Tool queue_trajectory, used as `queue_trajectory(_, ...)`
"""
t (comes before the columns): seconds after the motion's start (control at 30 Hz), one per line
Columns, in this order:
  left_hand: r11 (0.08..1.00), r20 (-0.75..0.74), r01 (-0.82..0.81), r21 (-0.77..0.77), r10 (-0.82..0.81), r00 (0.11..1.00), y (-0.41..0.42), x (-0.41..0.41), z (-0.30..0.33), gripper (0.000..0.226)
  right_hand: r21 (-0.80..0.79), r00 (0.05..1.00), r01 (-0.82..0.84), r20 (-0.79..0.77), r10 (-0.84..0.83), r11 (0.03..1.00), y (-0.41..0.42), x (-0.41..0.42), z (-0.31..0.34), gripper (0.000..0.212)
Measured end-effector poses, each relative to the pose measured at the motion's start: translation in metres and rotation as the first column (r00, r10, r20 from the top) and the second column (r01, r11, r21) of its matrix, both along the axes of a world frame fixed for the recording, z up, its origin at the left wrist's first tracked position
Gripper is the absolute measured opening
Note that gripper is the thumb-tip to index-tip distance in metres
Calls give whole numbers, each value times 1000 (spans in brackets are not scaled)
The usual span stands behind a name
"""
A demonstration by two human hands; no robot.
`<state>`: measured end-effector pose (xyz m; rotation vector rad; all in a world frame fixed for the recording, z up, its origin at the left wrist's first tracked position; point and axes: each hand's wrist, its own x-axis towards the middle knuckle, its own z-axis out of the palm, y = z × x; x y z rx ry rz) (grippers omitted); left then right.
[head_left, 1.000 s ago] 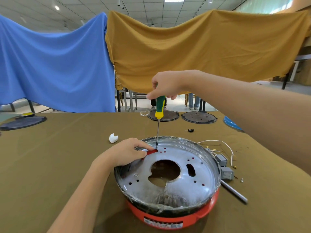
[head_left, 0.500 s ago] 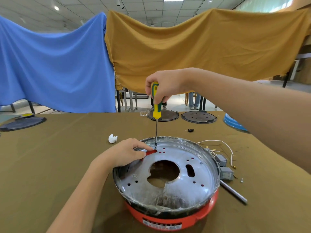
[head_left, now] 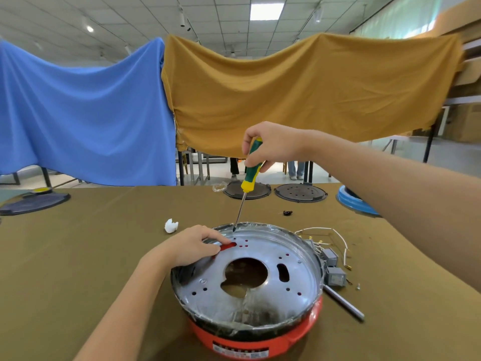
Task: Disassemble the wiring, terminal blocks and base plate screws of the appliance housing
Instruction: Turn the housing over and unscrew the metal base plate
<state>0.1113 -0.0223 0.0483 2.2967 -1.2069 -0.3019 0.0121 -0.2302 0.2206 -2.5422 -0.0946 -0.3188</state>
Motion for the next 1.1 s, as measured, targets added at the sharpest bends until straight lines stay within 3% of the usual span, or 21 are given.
queue_trajectory(0.2,994,164,-99,-35,103,981,-1,-9,6,17,336,981,122,103,-165,934,-26,-35,-26,19)
queue_trajectory(0.4,968,284,-117,-221,179,942,2,-31,29,36,667,947,154,112,-303,729,-40,-70,-65,17)
queue_trajectory(0.63,895,253,-134,-426,260,932,-1,-71,41,2,813,935,130,90,-343,567,-40,-103,-86,19)
queue_trajectory(0.77,877,229,-142,-460,272,935,9,-88,44,4,870,937,105,76,-341,482,-35,-121,-94,20)
queue_trajectory(1.1,877,382,-159,-452,352,854,24,-107,50,10,920,945,-4,131,-299,392,-17,-148,-118,16)
